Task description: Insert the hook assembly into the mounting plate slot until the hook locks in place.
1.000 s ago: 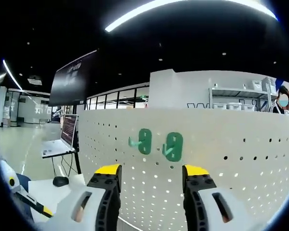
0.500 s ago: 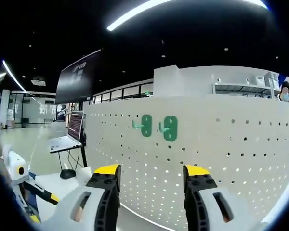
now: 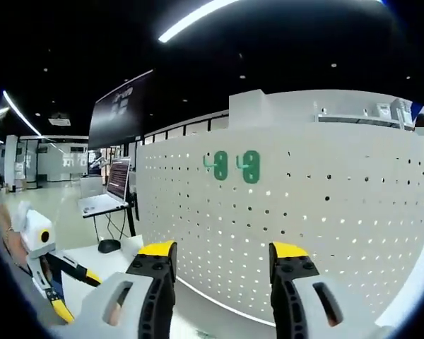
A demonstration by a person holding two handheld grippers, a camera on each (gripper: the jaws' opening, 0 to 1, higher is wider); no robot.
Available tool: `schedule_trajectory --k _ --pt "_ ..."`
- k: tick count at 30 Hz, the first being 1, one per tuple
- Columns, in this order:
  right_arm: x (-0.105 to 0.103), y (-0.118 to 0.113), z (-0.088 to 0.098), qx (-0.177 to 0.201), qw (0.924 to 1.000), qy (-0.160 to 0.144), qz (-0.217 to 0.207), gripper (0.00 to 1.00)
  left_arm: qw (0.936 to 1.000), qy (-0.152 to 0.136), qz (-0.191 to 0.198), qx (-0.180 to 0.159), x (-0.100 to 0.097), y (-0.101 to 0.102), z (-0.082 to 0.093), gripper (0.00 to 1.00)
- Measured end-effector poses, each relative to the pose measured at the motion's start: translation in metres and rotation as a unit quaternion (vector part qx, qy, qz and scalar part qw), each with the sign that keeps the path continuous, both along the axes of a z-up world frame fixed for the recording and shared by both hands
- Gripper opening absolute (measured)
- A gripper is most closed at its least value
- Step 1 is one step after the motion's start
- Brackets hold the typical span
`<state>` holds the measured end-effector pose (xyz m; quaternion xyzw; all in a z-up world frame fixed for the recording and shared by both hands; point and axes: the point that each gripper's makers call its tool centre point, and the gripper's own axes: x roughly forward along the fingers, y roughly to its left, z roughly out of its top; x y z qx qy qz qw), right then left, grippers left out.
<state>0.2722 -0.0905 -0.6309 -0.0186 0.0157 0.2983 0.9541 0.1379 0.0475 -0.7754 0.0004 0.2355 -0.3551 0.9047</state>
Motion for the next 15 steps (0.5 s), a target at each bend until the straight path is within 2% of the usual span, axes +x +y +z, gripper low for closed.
schedule_trajectory --k 15 --pt "-0.021 -0.028 -0.027 -0.012 0.9995 0.027 -0.011 0.53 1.0 0.003 -0.004 0.003 -0.001 0.0 -0.002 0.8"
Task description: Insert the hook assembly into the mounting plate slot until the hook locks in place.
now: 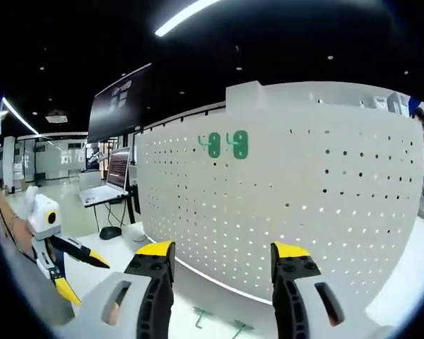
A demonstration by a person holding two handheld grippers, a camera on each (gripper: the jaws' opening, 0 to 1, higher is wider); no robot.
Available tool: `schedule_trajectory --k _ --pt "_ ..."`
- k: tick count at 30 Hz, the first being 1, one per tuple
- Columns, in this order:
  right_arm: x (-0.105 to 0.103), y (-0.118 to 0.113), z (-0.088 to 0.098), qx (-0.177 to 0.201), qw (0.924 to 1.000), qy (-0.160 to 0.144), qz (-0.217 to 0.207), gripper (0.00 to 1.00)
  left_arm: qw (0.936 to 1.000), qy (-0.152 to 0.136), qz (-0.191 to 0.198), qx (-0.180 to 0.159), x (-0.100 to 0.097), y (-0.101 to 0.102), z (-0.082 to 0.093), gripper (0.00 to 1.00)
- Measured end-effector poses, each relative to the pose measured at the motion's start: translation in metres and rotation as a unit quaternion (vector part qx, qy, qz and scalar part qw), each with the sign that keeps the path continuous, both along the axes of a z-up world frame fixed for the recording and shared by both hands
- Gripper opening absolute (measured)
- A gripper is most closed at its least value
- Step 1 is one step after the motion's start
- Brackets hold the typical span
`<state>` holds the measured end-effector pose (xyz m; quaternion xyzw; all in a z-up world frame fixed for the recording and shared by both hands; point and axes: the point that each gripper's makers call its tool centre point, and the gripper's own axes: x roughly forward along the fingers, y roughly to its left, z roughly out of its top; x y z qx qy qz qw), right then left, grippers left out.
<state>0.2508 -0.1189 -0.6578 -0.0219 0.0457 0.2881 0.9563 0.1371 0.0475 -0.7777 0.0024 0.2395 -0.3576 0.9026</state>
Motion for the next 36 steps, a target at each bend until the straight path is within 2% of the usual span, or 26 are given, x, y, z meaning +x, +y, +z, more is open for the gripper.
schedule_trajectory --k 19,36 --pt "-0.031 -0.025 -0.037 -0.015 0.999 0.039 -0.016 0.54 1.0 0.002 -0.002 0.0 -0.002 -0.001 -0.001 0.8" --pt "-0.055 -0.037 -0.071 -0.025 0.9951 0.094 -0.018 0.56 1.0 0.001 0.0 -0.002 0.0 0.0 0.001 0.8"
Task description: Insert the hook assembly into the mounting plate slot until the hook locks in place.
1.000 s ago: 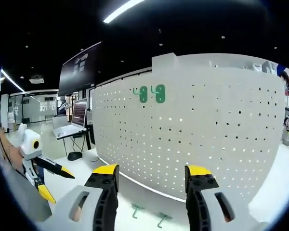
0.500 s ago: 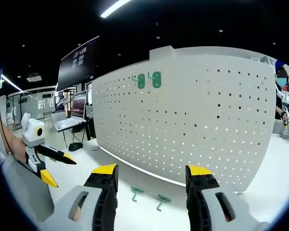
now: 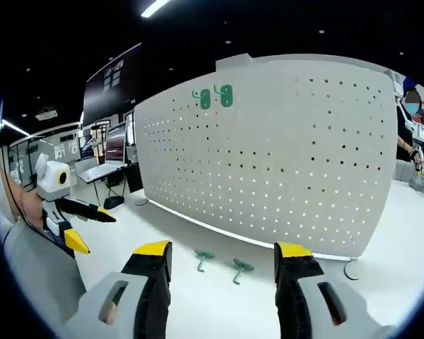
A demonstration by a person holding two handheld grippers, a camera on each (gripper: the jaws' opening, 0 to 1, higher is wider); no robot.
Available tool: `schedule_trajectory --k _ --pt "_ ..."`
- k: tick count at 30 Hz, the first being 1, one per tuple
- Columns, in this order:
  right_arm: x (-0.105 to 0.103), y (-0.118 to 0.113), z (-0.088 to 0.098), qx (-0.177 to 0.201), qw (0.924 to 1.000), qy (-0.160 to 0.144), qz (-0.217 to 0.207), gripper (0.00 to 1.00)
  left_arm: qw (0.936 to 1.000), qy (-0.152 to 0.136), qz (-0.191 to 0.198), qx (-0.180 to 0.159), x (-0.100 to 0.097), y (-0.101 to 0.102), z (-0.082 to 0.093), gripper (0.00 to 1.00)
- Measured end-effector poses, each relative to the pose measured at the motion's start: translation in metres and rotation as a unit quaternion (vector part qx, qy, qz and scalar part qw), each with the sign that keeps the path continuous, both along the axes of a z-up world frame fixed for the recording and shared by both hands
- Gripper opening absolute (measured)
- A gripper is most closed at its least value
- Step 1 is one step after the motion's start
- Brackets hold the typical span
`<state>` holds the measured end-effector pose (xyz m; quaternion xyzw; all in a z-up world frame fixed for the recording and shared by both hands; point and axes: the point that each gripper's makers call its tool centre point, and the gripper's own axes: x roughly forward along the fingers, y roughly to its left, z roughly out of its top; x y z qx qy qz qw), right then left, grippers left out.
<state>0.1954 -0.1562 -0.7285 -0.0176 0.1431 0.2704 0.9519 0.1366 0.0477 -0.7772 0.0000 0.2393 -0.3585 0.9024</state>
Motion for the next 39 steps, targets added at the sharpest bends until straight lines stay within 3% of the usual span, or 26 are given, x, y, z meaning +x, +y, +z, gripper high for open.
schedule_trajectory --k 27,39 --pt "-0.037 -0.012 -0.043 -0.008 0.9966 0.082 0.006 0.59 0.9999 0.002 0.012 -0.007 0.004 0.004 0.001 0.8" --pt "-0.049 -0.011 -0.049 -0.014 0.9945 0.102 0.02 0.6 0.9998 0.003 0.017 -0.01 0.004 0.006 0.002 0.79"
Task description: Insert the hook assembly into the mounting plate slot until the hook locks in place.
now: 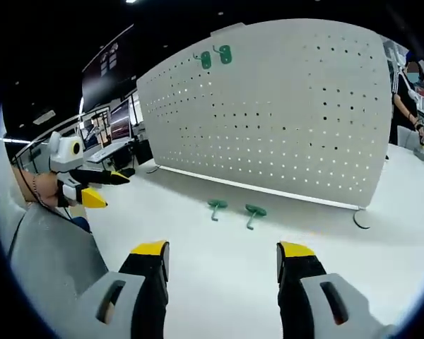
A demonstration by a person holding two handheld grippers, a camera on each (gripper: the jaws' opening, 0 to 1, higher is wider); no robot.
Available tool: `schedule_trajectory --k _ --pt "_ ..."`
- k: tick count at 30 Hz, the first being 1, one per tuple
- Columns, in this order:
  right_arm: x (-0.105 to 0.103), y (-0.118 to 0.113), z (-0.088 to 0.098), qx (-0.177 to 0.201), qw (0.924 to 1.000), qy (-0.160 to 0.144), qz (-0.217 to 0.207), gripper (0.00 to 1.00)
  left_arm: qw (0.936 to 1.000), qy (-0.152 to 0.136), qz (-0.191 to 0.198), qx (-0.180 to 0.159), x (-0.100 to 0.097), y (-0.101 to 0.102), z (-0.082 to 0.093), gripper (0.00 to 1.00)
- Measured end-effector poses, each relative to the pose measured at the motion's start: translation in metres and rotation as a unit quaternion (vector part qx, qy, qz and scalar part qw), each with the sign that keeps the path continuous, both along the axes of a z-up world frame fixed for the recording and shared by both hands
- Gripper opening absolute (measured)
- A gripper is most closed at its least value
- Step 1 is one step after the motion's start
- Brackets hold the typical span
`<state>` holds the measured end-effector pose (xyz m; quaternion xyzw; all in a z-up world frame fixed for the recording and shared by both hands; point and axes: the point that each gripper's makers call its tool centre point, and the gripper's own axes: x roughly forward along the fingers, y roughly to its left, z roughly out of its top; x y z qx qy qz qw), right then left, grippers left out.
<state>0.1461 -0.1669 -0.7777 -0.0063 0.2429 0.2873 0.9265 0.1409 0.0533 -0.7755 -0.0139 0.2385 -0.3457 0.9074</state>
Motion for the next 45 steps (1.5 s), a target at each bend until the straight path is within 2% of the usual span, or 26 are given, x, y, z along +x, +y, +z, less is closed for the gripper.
schedule_trajectory --k 11,25,34,45 --pt "-0.007 -0.003 -0.002 -0.003 1.0 0.008 0.005 0.6 1.0 0.001 0.004 -0.004 0.001 0.002 0.001 0.8" --pt "-0.007 -0.001 0.001 0.004 1.0 0.006 0.007 0.61 1.0 0.004 0.001 -0.005 0.001 0.001 0.002 0.8" --pt "-0.007 -0.001 0.002 0.005 0.9999 0.004 0.009 0.61 0.9999 0.002 -0.01 0.01 0.004 -0.001 0.003 0.79" --pt "-0.008 0.001 0.003 0.002 0.9998 0.003 0.018 0.61 0.9986 0.0 -0.042 0.032 0.016 -0.007 0.006 0.8"
